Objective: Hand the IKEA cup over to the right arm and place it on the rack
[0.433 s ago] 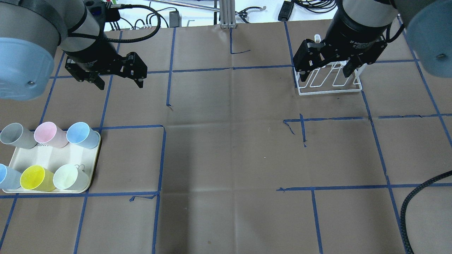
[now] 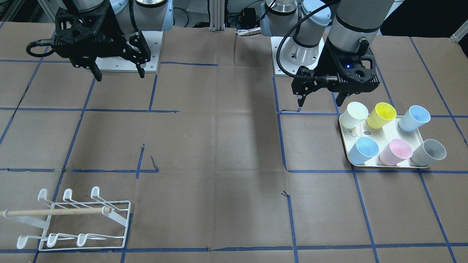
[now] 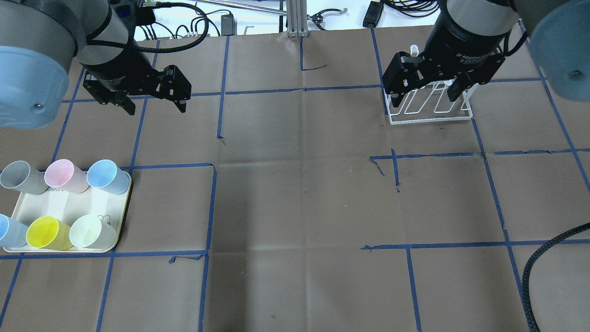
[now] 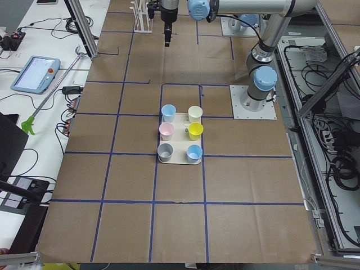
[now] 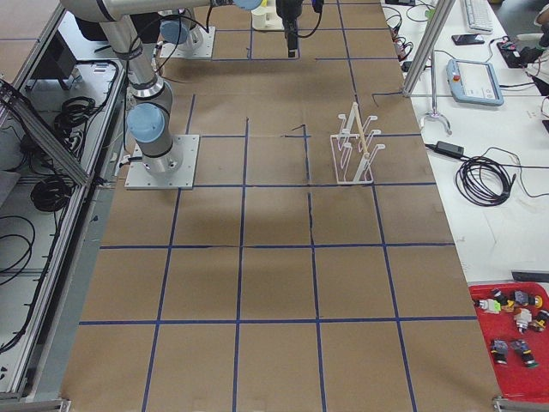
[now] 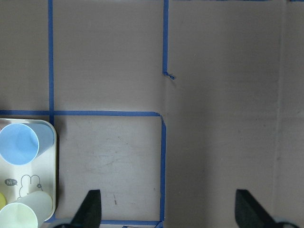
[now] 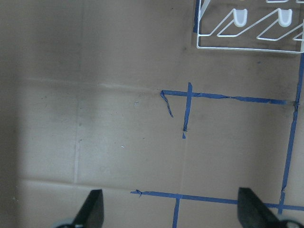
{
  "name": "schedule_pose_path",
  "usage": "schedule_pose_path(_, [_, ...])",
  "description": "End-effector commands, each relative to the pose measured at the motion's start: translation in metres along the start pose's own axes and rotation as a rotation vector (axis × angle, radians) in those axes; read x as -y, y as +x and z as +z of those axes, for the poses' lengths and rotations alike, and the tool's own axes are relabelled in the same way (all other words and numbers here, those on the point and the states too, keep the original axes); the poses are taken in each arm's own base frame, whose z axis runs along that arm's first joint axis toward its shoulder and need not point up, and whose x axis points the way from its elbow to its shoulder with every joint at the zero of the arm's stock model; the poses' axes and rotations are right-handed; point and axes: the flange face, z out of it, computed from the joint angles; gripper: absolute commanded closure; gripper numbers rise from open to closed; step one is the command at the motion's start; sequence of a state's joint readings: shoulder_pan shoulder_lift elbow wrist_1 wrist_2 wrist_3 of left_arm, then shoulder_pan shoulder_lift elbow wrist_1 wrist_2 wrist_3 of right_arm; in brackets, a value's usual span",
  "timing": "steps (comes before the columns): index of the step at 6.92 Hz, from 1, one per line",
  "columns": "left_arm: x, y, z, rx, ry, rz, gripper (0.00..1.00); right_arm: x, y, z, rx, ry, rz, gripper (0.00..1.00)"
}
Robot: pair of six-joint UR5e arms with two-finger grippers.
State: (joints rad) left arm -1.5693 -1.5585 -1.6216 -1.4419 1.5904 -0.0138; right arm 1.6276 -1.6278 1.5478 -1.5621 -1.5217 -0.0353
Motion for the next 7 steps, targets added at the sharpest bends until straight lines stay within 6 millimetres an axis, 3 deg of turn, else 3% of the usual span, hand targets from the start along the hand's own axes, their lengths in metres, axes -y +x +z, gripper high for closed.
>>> schedule_pose_path(1, [-0.0007, 0.0002, 0.0021, -0.001, -0.004, 0.0, 0.0, 0.0, 0.0, 0.0002, 0.0, -0.001, 0.0, 0.0])
schedule_pose_path(7, [-0.0031, -0.0092, 0.0011, 0.011, -0.001, 0.079, 0.0, 0.0, 0.0002, 0.0008, -0.001, -0.001, -0.003, 0.0])
